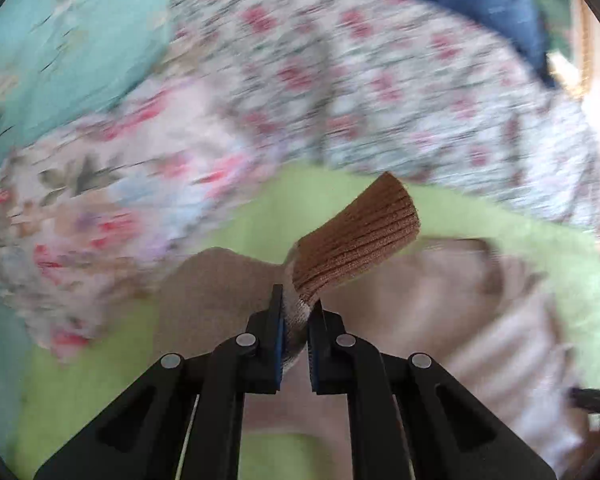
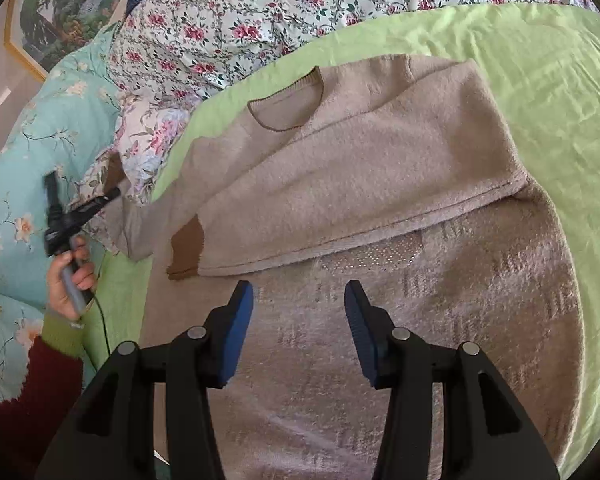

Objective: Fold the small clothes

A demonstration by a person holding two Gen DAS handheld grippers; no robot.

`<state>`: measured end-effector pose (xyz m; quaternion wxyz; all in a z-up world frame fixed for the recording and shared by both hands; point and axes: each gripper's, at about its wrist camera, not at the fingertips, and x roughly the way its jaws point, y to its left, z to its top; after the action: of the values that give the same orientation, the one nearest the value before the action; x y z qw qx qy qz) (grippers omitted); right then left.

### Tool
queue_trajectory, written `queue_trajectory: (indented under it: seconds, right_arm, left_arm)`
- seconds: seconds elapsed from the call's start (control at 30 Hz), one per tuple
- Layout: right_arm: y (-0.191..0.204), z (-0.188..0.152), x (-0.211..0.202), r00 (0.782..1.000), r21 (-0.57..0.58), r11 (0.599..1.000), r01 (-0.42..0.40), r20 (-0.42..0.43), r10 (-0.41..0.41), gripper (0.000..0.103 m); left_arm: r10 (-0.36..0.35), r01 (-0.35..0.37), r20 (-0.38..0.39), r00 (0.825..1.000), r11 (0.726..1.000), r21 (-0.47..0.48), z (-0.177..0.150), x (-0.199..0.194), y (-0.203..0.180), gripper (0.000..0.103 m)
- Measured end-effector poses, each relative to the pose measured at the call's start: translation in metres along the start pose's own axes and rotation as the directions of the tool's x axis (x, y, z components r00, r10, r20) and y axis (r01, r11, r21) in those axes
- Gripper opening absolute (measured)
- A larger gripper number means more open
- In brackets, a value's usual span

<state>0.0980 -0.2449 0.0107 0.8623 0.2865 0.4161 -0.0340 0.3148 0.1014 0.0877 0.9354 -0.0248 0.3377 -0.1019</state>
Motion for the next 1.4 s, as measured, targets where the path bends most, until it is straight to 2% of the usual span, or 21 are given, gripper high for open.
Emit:
queue_trajectory:
  seconds: [0.1,0.17,0.3,0.37,0.5,0.63,0.7,0.77,0.83,0.97,1.03,1.07,1.1,1.17,1.2,1.27,1.37,1.4]
  right_arm:
    - [-0.001,-0.003,-0.004,1.0,0.014,1.0,-0.003,0.008,0.003,0.049]
    - [-0.003,-0.005,-0.01,1.0,0.016,1.0,0.004,0.019,-0.004,0.049]
    - [-0.017,-0.006,-0.027,0.998,0.044,0.999,0.021,0.055,-0.023,0.049]
    - [-0.026,-0.005,-0.034,0.997,0.063,0.998,0.032,0.069,-0.036,0.049]
    - [-0.046,-0.005,-0.044,0.994,0.109,0.993,0.049,0.087,-0.059,0.049]
    - [-0.058,-0.001,-0.049,0.992,0.135,0.989,0.054,0.107,-0.069,0.049]
    - [-0.061,0.002,-0.048,0.991,0.146,0.988,0.058,0.109,-0.074,0.05]
    - [-0.063,0.006,-0.045,0.991,0.161,0.985,0.055,0.111,-0.074,0.055]
    - [-0.063,0.011,-0.042,0.99,0.164,0.985,0.047,0.121,-0.067,0.058]
    - [-0.058,0.027,-0.033,0.989,0.128,0.991,0.036,0.139,-0.053,0.058]
    - [-0.059,0.036,-0.027,0.989,0.116,0.993,0.035,0.139,-0.052,0.058]
    - [-0.06,0.041,-0.024,0.989,0.112,0.993,0.032,0.139,-0.048,0.058]
    - [-0.06,0.047,-0.02,0.989,0.106,0.994,0.028,0.142,-0.043,0.058]
    - [-0.063,0.058,-0.007,0.99,0.093,0.995,0.035,0.135,-0.047,0.058]
    - [-0.064,0.062,0.0,0.991,0.086,0.996,0.038,0.127,-0.049,0.058]
    - [-0.066,0.069,0.016,0.993,0.071,0.996,0.056,0.098,-0.063,0.058]
    - [-0.064,0.073,0.037,0.998,0.047,0.998,0.038,0.054,-0.041,0.058]
    - [-0.062,0.073,0.041,0.998,0.035,0.999,0.01,0.053,-0.012,0.051]
  left_arm:
    - [-0.115,0.115,-0.004,0.993,0.993,0.016,-0.007,-0.003,-0.052,0.007]
    - [-0.187,0.188,-0.018,0.982,0.982,0.031,-0.012,-0.001,-0.095,0.008]
    - [-0.303,0.308,-0.077,0.95,0.948,0.073,-0.031,0.02,-0.174,0.008]
    - [-0.349,0.361,-0.132,0.928,0.929,0.083,-0.039,0.043,-0.215,0.008]
    - [-0.347,0.381,-0.226,0.91,0.916,0.125,-0.065,0.085,-0.271,0.008]
    - [-0.317,0.376,-0.309,0.897,0.914,0.155,-0.085,0.12,-0.294,0.015]
    - [-0.318,0.383,-0.333,0.888,0.911,0.151,-0.094,0.124,-0.293,0.022]
    - [-0.33,0.397,-0.348,0.877,0.907,0.139,-0.099,0.121,-0.289,0.053]
    - [-0.328,0.396,-0.34,0.881,0.906,0.152,-0.104,0.106,-0.28,0.068]
    - [-0.308,0.367,-0.305,0.901,0.916,0.161,-0.106,0.064,-0.242,0.069]
    - [-0.273,0.321,-0.269,0.924,0.935,0.153,-0.107,0.044,-0.212,0.069]
    - [-0.247,0.289,-0.248,0.937,0.946,0.15,-0.108,0.034,-0.195,0.069]
    - [-0.19,0.225,-0.226,0.955,0.964,0.142,-0.11,0.025,-0.17,0.069]
    - [-0.097,0.123,-0.202,0.975,0.985,0.124,-0.112,0.016,-0.136,0.069]
    - [-0.029,0.05,-0.191,0.981,0.993,0.106,-0.114,0.014,-0.113,0.069]
    - [0.044,-0.029,-0.204,0.978,0.997,0.073,-0.117,0.017,-0.08,0.069]
    - [0.13,-0.13,-0.248,0.96,0.991,0.017,-0.123,0.029,-0.038,0.068]
    - [0.147,-0.149,-0.258,0.955,0.989,0.01,-0.124,0.034,-0.031,0.068]
